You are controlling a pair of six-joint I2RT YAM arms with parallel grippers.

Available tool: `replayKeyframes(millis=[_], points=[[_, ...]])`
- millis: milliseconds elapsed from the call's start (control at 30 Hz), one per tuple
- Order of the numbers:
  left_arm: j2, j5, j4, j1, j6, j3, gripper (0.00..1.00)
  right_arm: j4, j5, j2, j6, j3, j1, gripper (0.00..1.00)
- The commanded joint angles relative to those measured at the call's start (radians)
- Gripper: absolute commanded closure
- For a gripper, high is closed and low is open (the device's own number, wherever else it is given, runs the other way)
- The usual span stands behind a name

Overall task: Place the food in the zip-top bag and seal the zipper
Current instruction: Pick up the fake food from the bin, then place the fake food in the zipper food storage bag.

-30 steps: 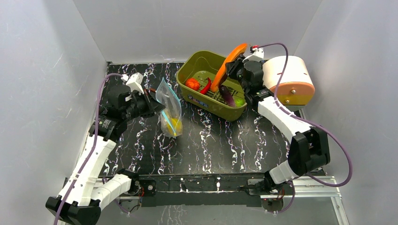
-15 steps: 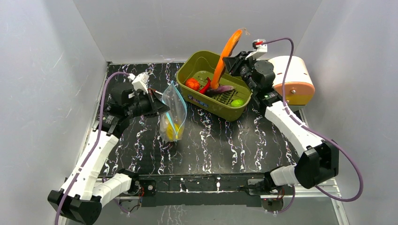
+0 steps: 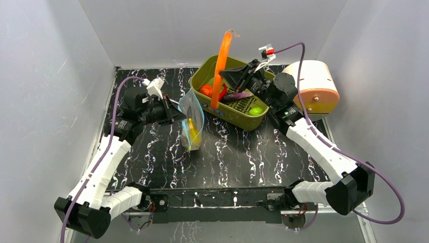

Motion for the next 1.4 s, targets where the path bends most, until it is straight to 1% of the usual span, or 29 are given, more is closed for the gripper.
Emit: replayKeyframes(millis=[0, 167, 267, 433, 600, 733, 967, 1133, 1233, 1367], points=[[0.013, 0.030, -0.013, -0.001, 0.013, 0.053, 1.00, 0.181, -0.087, -0.046, 0.054, 0.028, 0.080, 1.00], [0.017, 0.059, 0.023, -0.002, -0.020, 0.040, 1.00, 0.248, -0.098, -0.051, 0.070, 0.020, 0.170, 1.00], [0.016, 0.074, 0.031, -0.001, -0.035, 0.038, 1.00, 0.284, -0.096, -0.052, 0.050, -0.004, 0.211, 1.00], [0.005, 0.096, 0.049, -0.001, -0.062, 0.032, 1.00, 0.296, -0.108, -0.034, 0.024, -0.021, 0.244, 1.00], [-0.005, 0.103, 0.051, -0.001, -0.068, 0.034, 1.00, 0.320, -0.090, -0.032, -0.070, -0.079, 0.286, 1.00], [-0.006, 0.116, 0.051, -0.001, -0.069, 0.027, 1.00, 0.354, -0.076, -0.039, -0.134, -0.146, 0.298, 1.00], [-0.015, 0.125, 0.074, -0.001, -0.083, 0.012, 1.00, 0.391, -0.088, -0.024, -0.181, -0.225, 0.310, 1.00], [-0.011, 0.133, 0.093, -0.001, -0.100, 0.006, 1.00, 0.462, -0.073, -0.047, -0.241, -0.311, 0.329, 1.00], [-0.011, 0.146, 0.100, -0.001, -0.110, 0.004, 1.00, 0.494, -0.061, -0.052, -0.266, -0.327, 0.332, 1.00], [-0.021, 0.151, 0.103, -0.001, -0.113, -0.005, 1.00, 0.535, -0.029, -0.043, -0.276, -0.305, 0.333, 1.00]])
